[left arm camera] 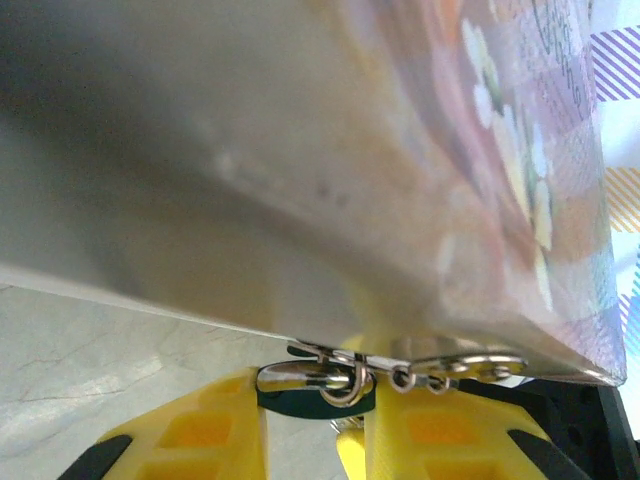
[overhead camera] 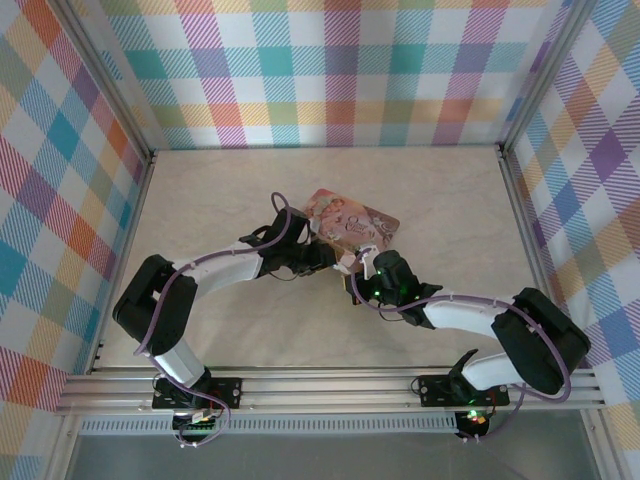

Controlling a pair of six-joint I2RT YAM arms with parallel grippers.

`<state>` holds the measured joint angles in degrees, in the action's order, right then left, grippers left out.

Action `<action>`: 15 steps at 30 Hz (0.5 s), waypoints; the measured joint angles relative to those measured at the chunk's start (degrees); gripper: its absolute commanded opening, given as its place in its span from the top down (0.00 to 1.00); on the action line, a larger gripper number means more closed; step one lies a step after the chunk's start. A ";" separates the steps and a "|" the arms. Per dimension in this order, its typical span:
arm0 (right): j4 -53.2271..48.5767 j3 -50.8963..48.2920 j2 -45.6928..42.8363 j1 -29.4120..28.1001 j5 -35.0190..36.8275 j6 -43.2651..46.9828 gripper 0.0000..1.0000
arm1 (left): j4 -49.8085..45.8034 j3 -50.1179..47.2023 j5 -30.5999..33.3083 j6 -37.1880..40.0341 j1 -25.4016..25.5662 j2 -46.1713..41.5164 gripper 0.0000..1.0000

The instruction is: Unlock a padlock with a key

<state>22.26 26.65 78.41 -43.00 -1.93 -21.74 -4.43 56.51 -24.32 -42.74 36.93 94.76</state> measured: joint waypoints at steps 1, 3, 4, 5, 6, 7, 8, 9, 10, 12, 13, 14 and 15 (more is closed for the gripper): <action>-0.02 0.00 0.00 -0.11 0.02 0.00 1.00 | 0.02 0.02 0.00 -0.13 0.11 -0.02 0.75; -0.02 0.00 0.00 -0.17 0.07 0.00 1.00 | 0.02 0.02 0.07 -0.35 0.46 -0.13 0.75; -0.02 0.00 0.00 -0.22 0.15 0.00 0.99 | 0.04 0.02 0.20 -0.42 0.55 -0.13 0.75; -0.02 0.00 0.00 -0.22 0.46 0.00 1.00 | 0.02 0.02 0.24 -0.57 0.66 -0.13 0.75; -0.02 0.00 0.00 -0.22 0.59 0.00 1.00 | 0.02 0.02 0.39 -0.72 0.72 -0.13 0.75; -0.02 0.00 0.00 -0.22 0.85 0.00 1.00 | 0.02 0.02 0.42 -0.85 0.79 -0.13 0.75; -0.04 0.00 0.00 -0.22 0.94 0.00 1.00 | 0.04 0.02 0.50 -0.98 0.83 -0.13 0.75; -0.02 0.00 0.00 -0.22 1.07 0.00 0.99 | 0.04 0.02 0.57 -1.03 0.85 -0.13 0.75; -0.02 0.00 0.00 -0.22 1.09 0.00 0.99 | 0.04 0.02 0.61 -1.05 0.87 -0.13 0.75; -0.02 0.00 0.00 -0.22 1.11 0.00 0.99 | 0.04 0.02 0.66 -1.22 0.92 -0.13 0.75; -0.02 0.00 0.00 -0.22 1.11 0.00 0.99 | 0.04 0.02 0.70 -1.25 0.94 -0.13 0.75; -0.02 0.00 0.00 -0.22 1.14 0.00 0.99 | 0.04 0.02 0.79 -1.27 0.94 -0.13 0.75; -0.02 0.00 0.00 -0.22 1.14 0.00 0.99 | 0.04 0.02 0.83 -1.38 1.01 -0.13 0.75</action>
<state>22.24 26.65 78.41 -43.22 -0.80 -21.74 -4.38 56.53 -23.49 -44.12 37.93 94.63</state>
